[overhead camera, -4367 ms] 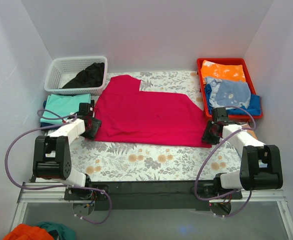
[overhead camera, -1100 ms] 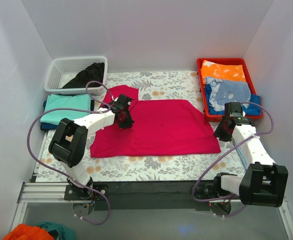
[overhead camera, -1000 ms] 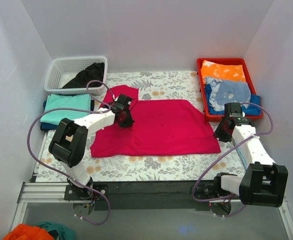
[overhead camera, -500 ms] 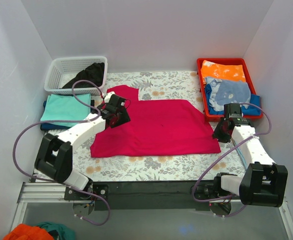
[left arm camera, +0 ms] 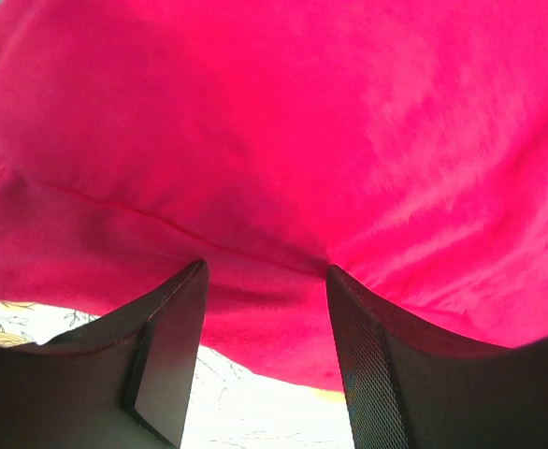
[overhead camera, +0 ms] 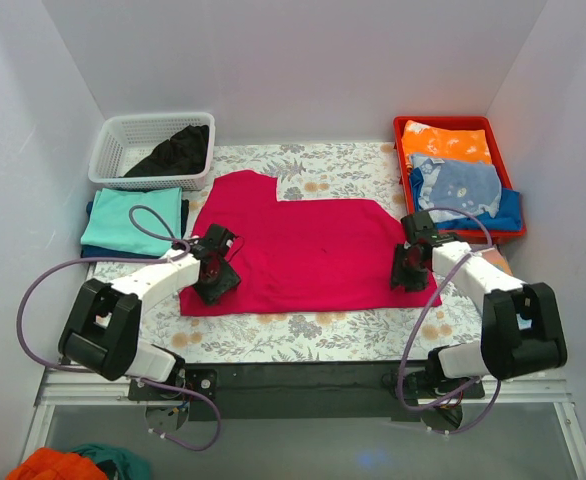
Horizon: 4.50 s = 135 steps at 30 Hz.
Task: Fold and stack the t-shirts
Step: Fold the tshirt
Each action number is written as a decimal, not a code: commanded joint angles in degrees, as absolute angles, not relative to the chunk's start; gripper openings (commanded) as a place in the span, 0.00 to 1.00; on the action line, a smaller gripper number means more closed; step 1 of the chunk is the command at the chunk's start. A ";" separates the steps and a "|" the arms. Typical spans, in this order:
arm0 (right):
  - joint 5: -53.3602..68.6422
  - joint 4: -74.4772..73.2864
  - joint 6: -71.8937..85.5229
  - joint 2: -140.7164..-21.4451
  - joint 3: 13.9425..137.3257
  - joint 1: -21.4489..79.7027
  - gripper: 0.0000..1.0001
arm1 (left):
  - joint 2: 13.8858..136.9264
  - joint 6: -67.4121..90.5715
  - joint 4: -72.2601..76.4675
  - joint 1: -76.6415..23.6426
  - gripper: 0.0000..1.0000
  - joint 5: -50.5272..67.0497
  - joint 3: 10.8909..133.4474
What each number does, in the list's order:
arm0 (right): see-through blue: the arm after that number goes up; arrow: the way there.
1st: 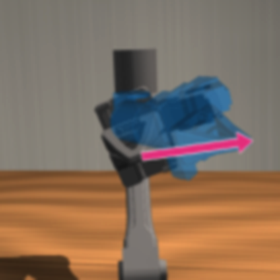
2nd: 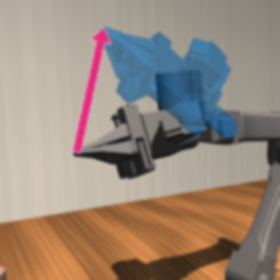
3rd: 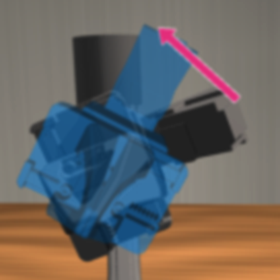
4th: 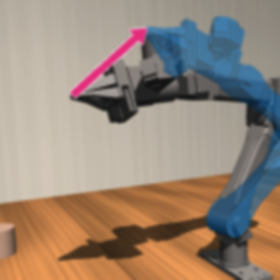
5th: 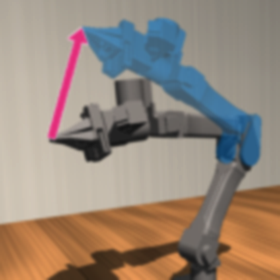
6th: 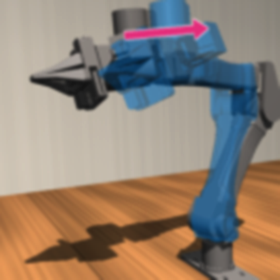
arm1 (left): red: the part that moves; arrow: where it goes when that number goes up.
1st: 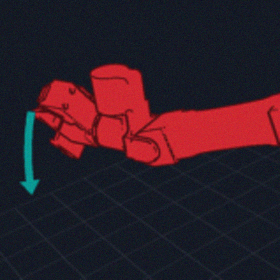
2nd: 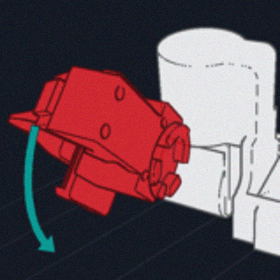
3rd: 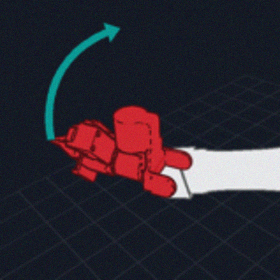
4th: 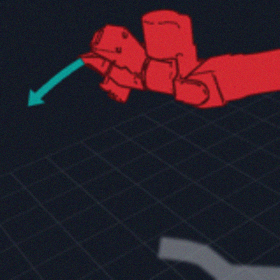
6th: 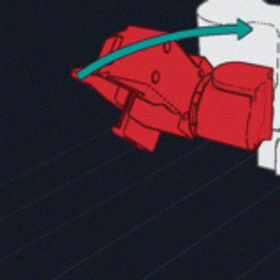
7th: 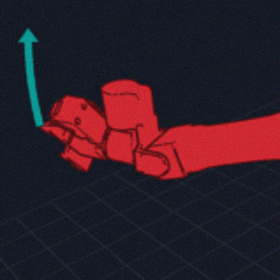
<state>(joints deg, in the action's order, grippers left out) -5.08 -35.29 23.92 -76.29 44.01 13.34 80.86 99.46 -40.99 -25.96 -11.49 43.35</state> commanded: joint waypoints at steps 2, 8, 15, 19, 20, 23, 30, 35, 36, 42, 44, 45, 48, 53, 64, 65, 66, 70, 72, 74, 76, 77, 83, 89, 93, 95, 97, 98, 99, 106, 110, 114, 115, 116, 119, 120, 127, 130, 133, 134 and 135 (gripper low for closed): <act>-3.43 -30.94 22.77 -82.69 42.28 15.73 0.47 | 77.79 104.15 -44.47 -20.40 0.52 -8.44 39.47; -1.50 -30.76 22.85 -87.71 39.74 15.91 0.45 | 73.75 105.55 -46.84 -15.03 0.52 -4.57 34.28; 2.19 -34.71 25.22 -84.21 35.25 16.00 0.44 | 65.05 110.82 -52.29 -14.77 0.52 -1.67 30.50; 4.04 -38.05 26.72 -81.48 33.31 16.00 0.43 | 60.91 112.76 -56.58 -14.76 0.52 -0.61 31.46; 4.65 -39.19 26.89 -80.43 33.05 16.08 0.42 | 60.13 113.02 -57.73 -14.77 0.52 -1.05 32.60; 7.46 -41.12 28.74 -77.97 31.91 16.08 0.42 | 58.37 114.61 -62.04 -14.77 0.52 -3.34 33.48; 8.10 -46.13 31.55 -73.48 33.39 17.49 0.40 | 57.48 115.84 -62.84 -14.76 0.52 -3.08 31.99; -4.64 -52.20 32.78 -69.62 40.31 18.02 0.39 | 57.83 112.34 -63.46 -14.77 0.51 -7.98 39.89; -6.22 -52.64 32.61 -69.35 41.82 18.10 0.39 | 58.27 111.28 -63.37 -14.77 0.51 -8.78 41.47; -15.64 -53.88 29.36 -72.50 56.22 18.02 0.42 | 65.56 101.64 -58.83 -14.77 0.51 -15.29 54.83; -16.78 -51.77 28.22 -75.74 58.96 18.02 0.44 | 68.19 99.59 -55.91 -14.77 0.51 -15.03 58.07; -16.96 -51.25 27.69 -77.15 61.32 18.02 0.44 | 70.90 95.66 -51.20 -14.77 0.51 -13.38 58.88; -15.91 -49.22 27.42 -82.08 65.46 18.02 0.43 | 79.41 91.95 -43.54 -14.77 0.50 -12.22 63.88; -12.48 -45.27 27.69 -85.60 66.27 18.54 0.42 | 94.19 84.91 -37.46 -14.77 0.44 -15.38 76.00; -6.08 -34.72 24.53 -88.05 61.17 21.88 0.42 | 115.30 74.63 -28.04 -14.77 0.40 -24.26 93.51; -5.80 -34.46 23.48 -88.85 61.69 22.49 0.42 | 116.10 74.18 -28.30 -14.77 0.40 -24.52 93.52; -5.80 -34.63 22.94 -89.64 62.66 24.15 0.42 | 115.93 74.18 -28.74 -14.77 0.40 -24.43 93.08; -7.20 -35.51 22.32 -93.51 64.34 28.12 0.42 | 110.32 75.14 -29.09 -14.68 0.40 -24.61 86.24; -6.86 -35.59 22.24 -93.78 64.16 29.96 0.42 | 106.11 75.50 -30.40 -14.76 0.40 -23.56 81.23; -6.59 -35.60 22.41 -94.39 63.81 30.93 0.43 | 103.29 76.72 -31.81 -14.85 0.40 -21.98 77.98; -6.07 -35.68 22.24 -95.18 62.94 31.99 0.44 | 100.21 78.47 -35.14 -15.03 0.41 -20.92 74.02; -6.06 -35.68 22.24 -95.36 62.58 32.25 0.44 | 99.24 78.83 -36.03 -15.29 0.41 -20.40 72.61; -6.50 -35.60 22.06 -98.35 60.91 32.87 0.45 | 95.36 84.80 -41.04 -16.79 0.41 -18.47 64.43; -7.56 -35.25 21.62 -100.46 60.21 33.05 0.46 | 93.96 89.03 -41.49 -18.19 0.41 -15.56 58.80; -7.12 -34.89 21.53 -101.51 59.16 33.05 0.46 | 95.18 92.10 -42.01 -18.63 0.41 -14.24 56.87; -6.77 -34.98 21.71 -101.60 58.54 33.05 0.46 | 95.88 93.24 -43.23 -18.81 0.41 -13.54 56.08; -6.07 -35.07 22.15 -101.17 57.05 33.05 0.46 | 96.07 95.08 -44.20 -19.07 0.41 -13.53 55.29; -5.89 -35.68 22.32 -100.99 56.61 33.05 0.46 | 95.89 95.71 -45.25 -19.07 0.42 -13.36 54.41; -5.63 -36.03 22.67 -100.55 56.17 33.05 0.46 | 95.19 96.23 -45.70 -19.16 0.42 -13.19 53.80; -3.87 -40.60 24.87 -97.91 50.81 33.13 0.46 | 89.31 100.54 -48.78 -19.60 0.43 -10.99 47.55; -2.64 -42.62 26.71 -95.10 46.33 33.22 0.45 | 87.63 101.77 -50.01 -20.13 0.42 -10.90 45.53; -1.85 -43.59 28.74 -91.42 42.81 33.40 0.45 | 86.40 101.95 -50.27 -20.30 0.43 -11.07 44.91; -2.19 -43.85 29.18 -90.62 42.45 33.49 0.44 | 86.05 101.61 -50.27 -20.39 0.43 -11.34 45.09; -2.63 -44.55 29.70 -89.66 42.10 33.66 0.44 | 85.70 101.25 -50.19 -20.39 0.43 -11.86 46.31; -4.65 -46.49 31.20 -85.79 42.62 33.84 0.44 | 84.82 99.15 -50.88 -20.39 0.43 -14.58 51.21; -5.62 -47.02 31.64 -83.95 43.67 33.84 0.44 | 84.90 98.62 -51.15 -20.39 0.43 -16.33 53.24; -12.03 -48.16 31.99 -80.77 52.01 33.93 0.45 | 91.90 90.27 -49.66 -19.25 0.47 -22.50 71.87; -14.76 -48.43 31.99 -81.56 54.92 33.93 0.45 | 98.40 88.07 -46.68 -17.23 0.47 -22.06 78.30; -15.29 -48.34 31.99 -82.53 58.00 33.93 0.45 | 104.31 87.10 -43.07 -15.39 0.46 -21.62 84.52; -15.29 -48.25 31.82 -82.88 59.05 33.93 0.45 | 108.24 86.84 -41.50 -14.95 0.45 -22.06 86.29; -15.29 -48.34 31.73 -83.23 59.32 33.93 0.45 | 110.02 86.14 -40.79 -14.68 0.44 -22.06 87.96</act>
